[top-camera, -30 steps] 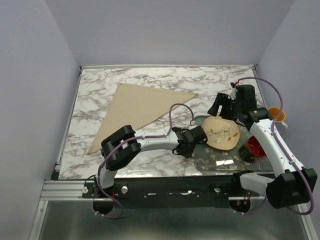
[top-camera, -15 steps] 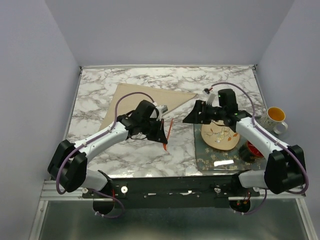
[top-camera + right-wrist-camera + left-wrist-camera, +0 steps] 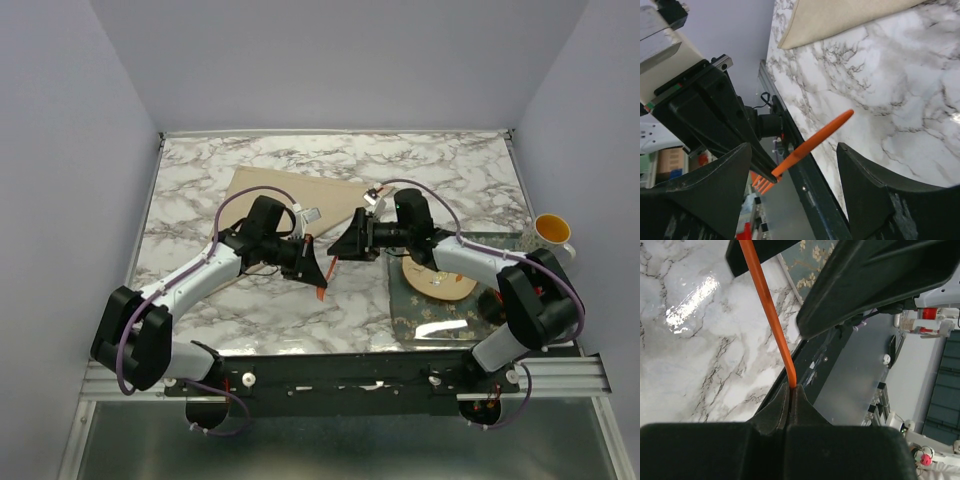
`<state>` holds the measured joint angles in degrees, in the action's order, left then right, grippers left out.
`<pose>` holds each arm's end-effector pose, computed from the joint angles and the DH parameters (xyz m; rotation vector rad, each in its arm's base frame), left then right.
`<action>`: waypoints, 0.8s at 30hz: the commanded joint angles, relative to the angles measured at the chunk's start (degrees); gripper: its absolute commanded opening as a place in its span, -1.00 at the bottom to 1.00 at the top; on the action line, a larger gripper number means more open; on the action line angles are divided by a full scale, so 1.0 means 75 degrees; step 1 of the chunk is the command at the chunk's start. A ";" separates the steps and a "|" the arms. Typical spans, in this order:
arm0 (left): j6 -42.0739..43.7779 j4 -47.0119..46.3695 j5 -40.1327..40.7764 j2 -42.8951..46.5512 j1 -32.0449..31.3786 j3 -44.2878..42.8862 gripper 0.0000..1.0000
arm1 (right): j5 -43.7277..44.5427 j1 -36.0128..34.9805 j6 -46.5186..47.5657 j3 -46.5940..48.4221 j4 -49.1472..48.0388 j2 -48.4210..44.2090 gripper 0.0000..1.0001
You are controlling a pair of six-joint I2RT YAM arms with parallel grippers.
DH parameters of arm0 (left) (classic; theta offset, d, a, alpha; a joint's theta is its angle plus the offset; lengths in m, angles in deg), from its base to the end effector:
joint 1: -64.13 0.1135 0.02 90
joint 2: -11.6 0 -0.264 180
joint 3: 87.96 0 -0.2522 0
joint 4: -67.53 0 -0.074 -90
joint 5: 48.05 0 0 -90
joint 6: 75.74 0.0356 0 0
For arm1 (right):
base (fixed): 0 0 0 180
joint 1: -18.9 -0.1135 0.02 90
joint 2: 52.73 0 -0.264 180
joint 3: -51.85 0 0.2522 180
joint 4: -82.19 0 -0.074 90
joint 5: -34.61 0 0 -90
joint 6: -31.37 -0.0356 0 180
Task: Fold the napkin, place the utensils inside, and roll it up
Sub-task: Pass the utensil from the left arm to the right
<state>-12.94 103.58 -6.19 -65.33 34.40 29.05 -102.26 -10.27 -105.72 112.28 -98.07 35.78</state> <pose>0.2195 -0.1559 0.2350 0.4706 2.5384 -1.4428 0.2690 0.1799 0.2128 -0.2297 2.3057 1.5991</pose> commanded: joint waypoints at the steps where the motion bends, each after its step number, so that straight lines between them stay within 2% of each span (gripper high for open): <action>1: 0.0146 -0.0113 -0.0589 0.0225 0.0039 0.0107 -1.00 | 0.0060 -0.0212 -0.1325 -0.0164 -0.1341 0.0444 0.43; 10: 0.0310 0.0111 -0.0800 0.0424 0.0074 0.0177 -1.00 | 0.0203 -0.0166 -0.1455 -0.0200 -0.1353 0.0468 0.33; 14: 0.0369 0.0193 -0.0800 0.0472 0.0086 0.0178 -1.00 | 0.0156 -0.0084 -0.1397 -0.0317 -0.1423 0.0340 0.09; 15: 0.0415 0.0239 -0.0800 0.0472 0.0074 0.0166 -1.00 | 0.0156 -0.0014 -0.1397 -0.0387 -0.1470 0.0316 0.00; 18: 0.0533 0.0438 -0.0463 0.0471 0.0086 0.0061 -1.00 | 0.0144 0.0033 -0.1467 -0.0411 -0.1564 0.0211 -0.82; 19: 0.0579 0.0752 -0.0089 0.0506 0.0098 -0.0137 -0.99 | 0.0191 0.0010 -0.1630 -0.0411 -0.1645 0.0187 -0.98; 20: 0.0719 0.0953 0.0402 0.0530 0.0098 -0.0301 -0.53 | 0.0261 -0.0001 -0.1736 -0.0446 -0.1704 0.0094 -0.99; 21: 0.0709 0.1129 0.1567 0.0658 0.0086 -0.0477 -0.32 | 0.0343 -0.0048 -0.1841 -0.0481 -0.1751 0.0058 -0.99; 23: 0.0662 0.1224 0.2791 0.0892 0.0005 -0.0922 -0.11 | 0.0904 -0.0083 -0.1913 -0.0458 -0.1309 -0.0070 -0.99; 24: 0.0708 0.1329 0.4004 0.1079 -0.0100 -0.1156 -0.10 | 0.1126 -0.0142 -0.1913 -0.0435 -0.1097 -0.0198 -0.99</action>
<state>-8.92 109.11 -1.34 -62.49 34.79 27.56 -100.47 -10.75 -119.31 109.77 -109.02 37.15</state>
